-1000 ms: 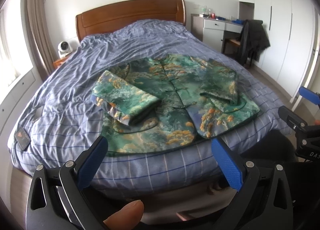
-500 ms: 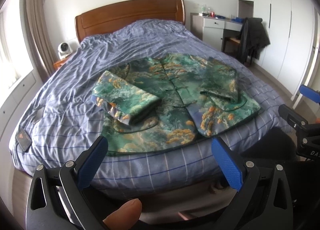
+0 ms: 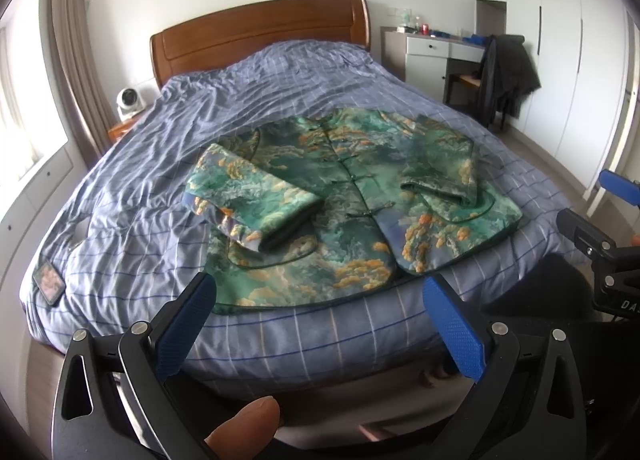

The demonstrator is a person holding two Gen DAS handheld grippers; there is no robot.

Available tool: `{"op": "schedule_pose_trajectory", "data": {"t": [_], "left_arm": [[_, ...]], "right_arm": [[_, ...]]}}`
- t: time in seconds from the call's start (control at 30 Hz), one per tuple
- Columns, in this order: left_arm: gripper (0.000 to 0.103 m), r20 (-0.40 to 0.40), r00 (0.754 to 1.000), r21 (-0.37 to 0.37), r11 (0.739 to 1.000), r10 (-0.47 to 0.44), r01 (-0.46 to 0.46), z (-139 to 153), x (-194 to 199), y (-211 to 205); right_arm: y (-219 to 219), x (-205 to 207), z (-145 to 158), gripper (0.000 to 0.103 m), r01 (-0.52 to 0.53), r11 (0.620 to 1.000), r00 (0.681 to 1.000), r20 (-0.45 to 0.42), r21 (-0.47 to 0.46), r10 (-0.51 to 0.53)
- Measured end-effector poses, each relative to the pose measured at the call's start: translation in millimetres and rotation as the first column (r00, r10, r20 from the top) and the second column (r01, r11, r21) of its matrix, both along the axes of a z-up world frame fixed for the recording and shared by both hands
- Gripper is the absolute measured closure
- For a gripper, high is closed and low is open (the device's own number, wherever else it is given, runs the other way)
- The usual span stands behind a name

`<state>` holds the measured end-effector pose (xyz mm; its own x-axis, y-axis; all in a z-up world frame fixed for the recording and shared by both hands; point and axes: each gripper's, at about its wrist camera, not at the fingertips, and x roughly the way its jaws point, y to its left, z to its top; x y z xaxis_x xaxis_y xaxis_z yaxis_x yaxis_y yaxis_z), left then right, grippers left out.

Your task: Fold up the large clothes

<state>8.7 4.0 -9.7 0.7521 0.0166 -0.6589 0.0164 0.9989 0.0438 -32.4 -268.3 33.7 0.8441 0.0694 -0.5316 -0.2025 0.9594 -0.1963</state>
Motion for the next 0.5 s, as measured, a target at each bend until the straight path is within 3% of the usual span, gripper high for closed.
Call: {"op": "schedule_pose_trajectory", "data": {"t": [0.5], "left_arm": [[0.0, -0.006, 1.0, 0.002, 1.0, -0.003, 0.003, -1.5, -1.4, 3.1]], "right_arm": [[-1.0, -0.4, -2.1, 0.0, 0.002, 1.0, 1.0, -0.005, 0.001, -0.002]]}}
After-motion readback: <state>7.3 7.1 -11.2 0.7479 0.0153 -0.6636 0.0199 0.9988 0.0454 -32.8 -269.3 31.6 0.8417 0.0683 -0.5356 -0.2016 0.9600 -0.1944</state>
